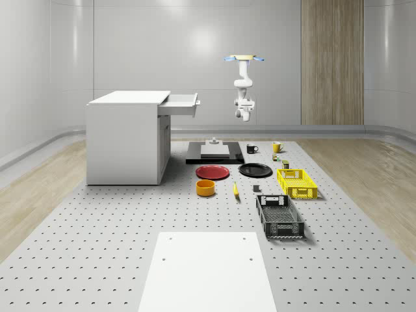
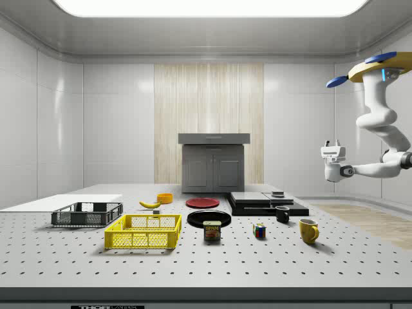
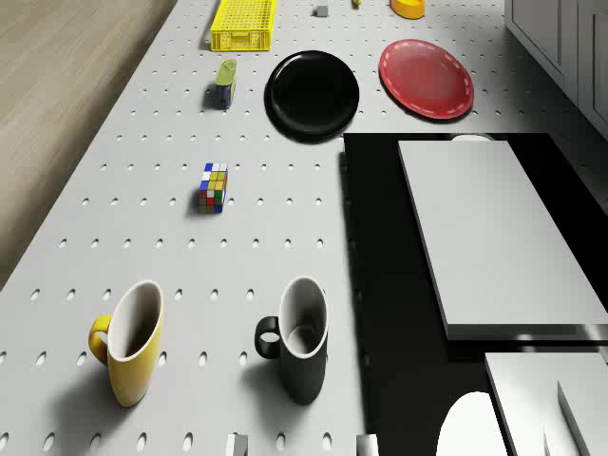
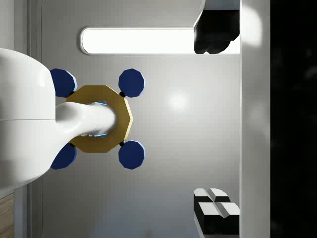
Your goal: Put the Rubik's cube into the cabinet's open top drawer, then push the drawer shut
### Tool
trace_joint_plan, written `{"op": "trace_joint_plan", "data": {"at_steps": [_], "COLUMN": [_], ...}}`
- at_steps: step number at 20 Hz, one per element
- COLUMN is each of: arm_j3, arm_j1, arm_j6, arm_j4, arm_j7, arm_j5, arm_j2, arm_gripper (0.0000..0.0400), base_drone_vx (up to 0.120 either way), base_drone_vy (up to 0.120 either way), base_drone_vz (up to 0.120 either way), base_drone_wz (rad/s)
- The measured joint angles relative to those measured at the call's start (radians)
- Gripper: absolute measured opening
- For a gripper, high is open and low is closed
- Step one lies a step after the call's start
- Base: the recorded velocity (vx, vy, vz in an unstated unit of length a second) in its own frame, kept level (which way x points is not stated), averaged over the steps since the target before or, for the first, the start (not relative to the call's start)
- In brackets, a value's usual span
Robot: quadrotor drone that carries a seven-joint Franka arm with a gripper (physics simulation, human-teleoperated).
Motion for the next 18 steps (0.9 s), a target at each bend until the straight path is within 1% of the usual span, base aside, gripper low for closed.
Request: {"op": "trace_joint_plan", "data": {"at_steps": [4, 9, 13, 18], "arm_j3": [0.001, 0.002, 0.003, 0.003], "arm_j1": [-0.002, -0.004, -0.005, -0.006], "arm_j6": [-0.069, -0.135, -0.168, -0.187], "arm_j4": [0.085, 0.189, 0.248, 0.283], "arm_j7": [-0.001, -0.002, -0.002, -0.003], "arm_j5": [0.001, 0.001, 0.002, 0.002], "arm_j2": [0.013, 0.047, 0.069, 0.082], "arm_gripper": [0.0400, 0.0400, 0.0400, 0.0400], "base_drone_vx": [0.000, 0.000, 0.000, 0.000], "base_drone_vy": [0.000, 0.000, 0.000, 0.000], "base_drone_vz": [0.000, 0.000, 0.000, 0.000], "base_drone_wz": [0.000, 0.000, 0.000, 0.000]}}
